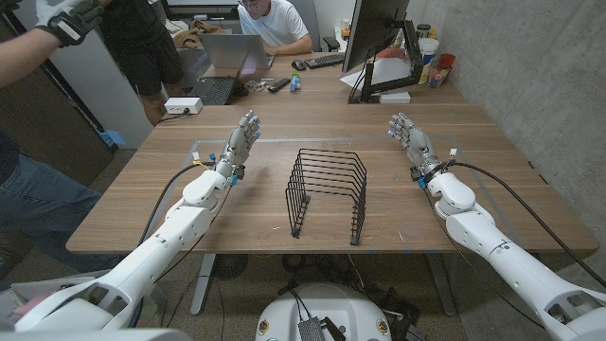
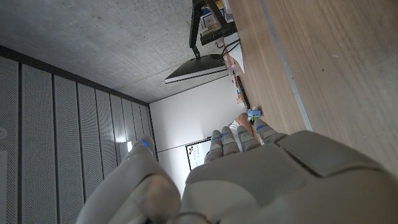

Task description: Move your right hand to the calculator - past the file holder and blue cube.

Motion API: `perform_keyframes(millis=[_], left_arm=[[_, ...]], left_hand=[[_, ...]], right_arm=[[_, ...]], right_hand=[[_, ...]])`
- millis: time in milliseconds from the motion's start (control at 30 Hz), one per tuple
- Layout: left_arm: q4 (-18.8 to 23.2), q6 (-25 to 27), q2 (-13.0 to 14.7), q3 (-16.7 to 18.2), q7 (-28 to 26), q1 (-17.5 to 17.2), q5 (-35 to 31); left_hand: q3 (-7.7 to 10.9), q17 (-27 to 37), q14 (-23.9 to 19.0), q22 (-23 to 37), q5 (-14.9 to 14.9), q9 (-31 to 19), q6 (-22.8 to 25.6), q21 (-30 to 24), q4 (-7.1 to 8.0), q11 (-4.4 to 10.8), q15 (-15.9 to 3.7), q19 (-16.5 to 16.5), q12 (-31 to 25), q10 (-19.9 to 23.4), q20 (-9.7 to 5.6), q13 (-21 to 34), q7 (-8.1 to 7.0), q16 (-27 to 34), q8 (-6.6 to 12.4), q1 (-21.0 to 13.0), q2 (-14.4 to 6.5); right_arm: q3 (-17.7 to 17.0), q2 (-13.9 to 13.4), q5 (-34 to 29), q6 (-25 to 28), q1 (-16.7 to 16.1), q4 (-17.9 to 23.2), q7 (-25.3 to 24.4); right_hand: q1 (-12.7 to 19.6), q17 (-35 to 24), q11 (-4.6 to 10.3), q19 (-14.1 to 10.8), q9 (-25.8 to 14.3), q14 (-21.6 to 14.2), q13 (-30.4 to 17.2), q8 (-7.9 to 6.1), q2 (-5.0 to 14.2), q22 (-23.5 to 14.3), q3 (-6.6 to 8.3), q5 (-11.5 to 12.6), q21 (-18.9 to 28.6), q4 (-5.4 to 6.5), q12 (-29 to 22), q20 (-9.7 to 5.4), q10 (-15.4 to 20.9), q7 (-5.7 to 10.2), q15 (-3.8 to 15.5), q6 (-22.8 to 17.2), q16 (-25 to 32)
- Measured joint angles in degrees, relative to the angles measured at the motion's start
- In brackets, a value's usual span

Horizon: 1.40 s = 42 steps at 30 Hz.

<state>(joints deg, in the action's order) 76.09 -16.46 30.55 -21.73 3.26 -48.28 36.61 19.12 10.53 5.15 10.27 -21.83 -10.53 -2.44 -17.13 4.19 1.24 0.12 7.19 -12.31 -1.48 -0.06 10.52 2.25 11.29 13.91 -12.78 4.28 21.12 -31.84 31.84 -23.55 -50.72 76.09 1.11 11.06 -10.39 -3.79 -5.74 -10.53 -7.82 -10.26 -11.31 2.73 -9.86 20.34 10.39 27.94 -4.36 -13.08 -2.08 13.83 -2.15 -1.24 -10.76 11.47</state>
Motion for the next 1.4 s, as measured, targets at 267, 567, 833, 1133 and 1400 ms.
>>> perform_keyframes(millis=[267,567,833,1133,1400], left_arm=[[0.5,0.2,0.2,-0.1,-0.2,-0.2,-0.3],[1.0,0.4,0.2,-0.3,-0.6,-0.4,-0.5],[1.7,0.7,0.4,-0.3,-1.1,-0.8,-0.8],[2.4,0.8,0.6,-0.3,-1.7,-1.2,-0.9],[2.7,0.9,0.7,-0.2,-1.9,-1.3,-1.0]], left_hand=[[-0.24,0.0,-0.2,0.0,0.0,0.0,0.3,0.0,-0.24,0.00,0.19,0.0,0.0,0.0,0.00,0.2,0.30,0.0,0.00,-0.3,-0.3],[-0.24,0.0,-0.2,0.0,0.0,0.0,0.6,0.0,-0.24,0.00,0.19,-0.5,0.0,0.0,0.07,0.3,0.00,0.0,-0.44,-0.3,-0.3],[-0.24,0.0,-0.2,0.0,0.0,0.0,0.6,0.0,-0.24,0.31,0.19,-0.5,0.0,0.3,0.07,0.3,0.00,0.0,-0.44,-0.3,-0.3],[-0.24,0.0,-0.2,0.0,0.0,0.0,0.6,0.4,-0.24,0.31,0.19,-0.5,0.0,0.3,0.07,0.3,0.00,0.0,-0.44,-0.3,-0.3],[-0.24,0.0,-0.2,0.0,0.0,0.0,0.6,0.4,-0.24,0.31,0.20,-0.5,0.0,0.3,0.07,0.3,0.00,0.0,-0.44,-0.5,-0.5]], right_arm=[[-0.4,-0.5,-0.7,-1.5,-0.3,-0.4,0.2],[-0.9,-1.1,-1.7,-2.8,-0.7,-0.4,-0.2],[-1.3,-1.7,-2.9,-4.4,-1.1,-0.3,-0.8],[-1.6,-2.2,-4.3,-7.3,-1.3,-1.1,-0.7],[-2.1,-2.9,-6.1,-9.6,-1.8,-1.6,-1.0]], right_hand=[[0.7,0.0,0.01,-1.3,-0.3,-1.2,-0.1,0.00,-0.08,-0.2,0.06,0.0,0.0,-0.39,0.0,-0.07,0.6,0.34,0.23,-0.3,0.2],[1.0,0.0,0.71,-1.6,-0.3,-1.5,-0.3,-0.26,0.21,-0.2,0.31,0.0,-0.3,-0.63,0.0,-0.18,1.3,0.94,0.54,-0.9,0.2],[1.0,0.0,1.44,-2.2,-0.3,-2.0,-0.3,-0.45,0.22,-0.2,0.49,0.0,-0.4,-0.80,-0.4,-0.17,2.1,1.13,1.04,-1.8,0.2],[1.4,0.0,1.92,-3.2,-0.3,-2.9,-0.3,-0.78,-0.15,-0.1,0.54,0.2,-0.5,-1.33,-0.4,-0.17,3.0,2.15,1.36,-2.8,0.2],[1.4,0.0,2.16,-3.4,-0.3,-3.8,-0.3,-0.78,-0.15,-0.1,0.30,0.2,-0.8,-1.56,-0.7,0.03,3.4,2.47,1.76,-3.7,0.2]])
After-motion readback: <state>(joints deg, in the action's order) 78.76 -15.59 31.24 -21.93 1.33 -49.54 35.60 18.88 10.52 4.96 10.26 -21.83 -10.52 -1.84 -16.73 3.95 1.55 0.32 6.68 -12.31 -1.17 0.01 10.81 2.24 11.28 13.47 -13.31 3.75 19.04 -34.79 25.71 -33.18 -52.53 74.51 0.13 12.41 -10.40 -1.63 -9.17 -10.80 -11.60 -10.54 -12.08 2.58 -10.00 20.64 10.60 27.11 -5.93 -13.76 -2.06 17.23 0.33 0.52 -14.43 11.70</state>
